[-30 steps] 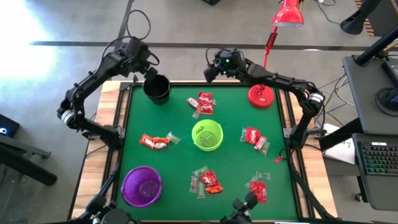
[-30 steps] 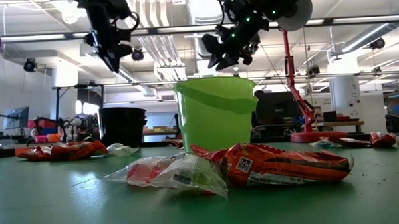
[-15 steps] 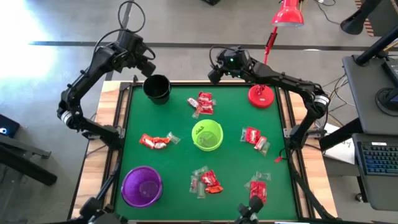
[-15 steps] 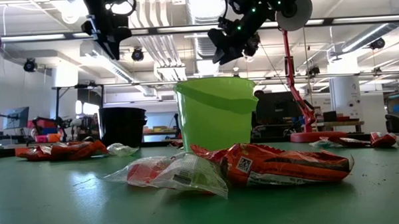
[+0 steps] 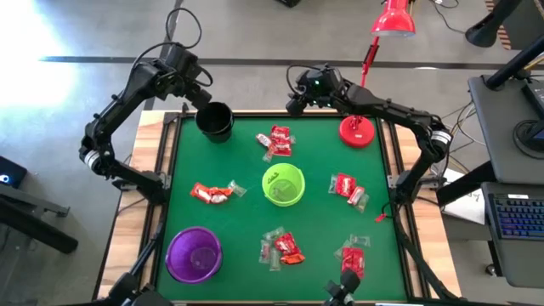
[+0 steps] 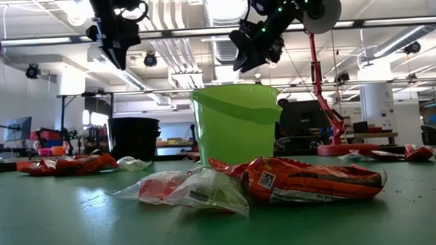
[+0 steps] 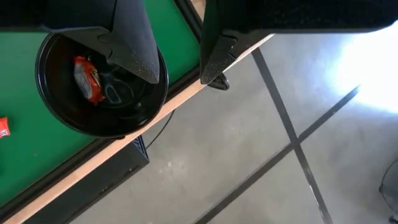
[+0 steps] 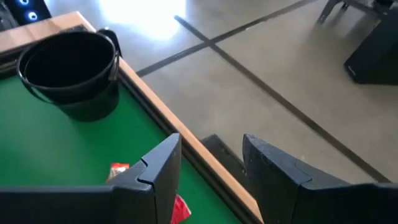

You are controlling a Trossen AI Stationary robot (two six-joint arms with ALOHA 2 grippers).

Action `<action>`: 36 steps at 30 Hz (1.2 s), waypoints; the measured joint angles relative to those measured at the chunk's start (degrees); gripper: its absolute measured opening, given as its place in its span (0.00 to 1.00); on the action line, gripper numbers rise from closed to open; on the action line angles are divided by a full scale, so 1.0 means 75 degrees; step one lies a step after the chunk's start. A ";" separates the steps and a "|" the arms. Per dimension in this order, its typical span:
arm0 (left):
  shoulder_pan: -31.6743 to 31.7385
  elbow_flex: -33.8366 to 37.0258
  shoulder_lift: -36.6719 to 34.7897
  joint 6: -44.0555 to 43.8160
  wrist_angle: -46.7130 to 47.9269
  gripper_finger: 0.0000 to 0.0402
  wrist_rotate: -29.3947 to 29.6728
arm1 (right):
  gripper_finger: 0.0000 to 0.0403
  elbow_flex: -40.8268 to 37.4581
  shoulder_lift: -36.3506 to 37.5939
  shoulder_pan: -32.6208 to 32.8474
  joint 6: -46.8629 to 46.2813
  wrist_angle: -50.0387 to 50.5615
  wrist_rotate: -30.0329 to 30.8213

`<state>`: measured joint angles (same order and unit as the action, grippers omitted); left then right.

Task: Sort candy
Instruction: Put the red candy into the violet bucket

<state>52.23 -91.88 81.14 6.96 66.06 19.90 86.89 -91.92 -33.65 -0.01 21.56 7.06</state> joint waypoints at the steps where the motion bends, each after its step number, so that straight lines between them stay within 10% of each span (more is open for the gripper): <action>1: 0.0000 0.0000 0.0000 0.0000 -0.0009 0.25 -0.0001 | 0.43 0.0000 0.0000 0.0000 0.0001 0.0026 0.0001; 15: -0.0003 0.0000 0.0000 0.0393 -0.0052 0.25 -0.0258 | 0.45 0.0000 0.0000 -0.0003 0.0560 0.0011 0.0061; 36: -0.0009 0.0017 0.0012 0.0813 -0.0191 0.25 -0.3933 | 0.45 0.0000 0.0000 -0.0134 0.0806 0.0064 -0.0619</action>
<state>52.16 -91.74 81.23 13.06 64.63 -9.59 86.89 -91.92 -34.65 6.04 22.04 2.42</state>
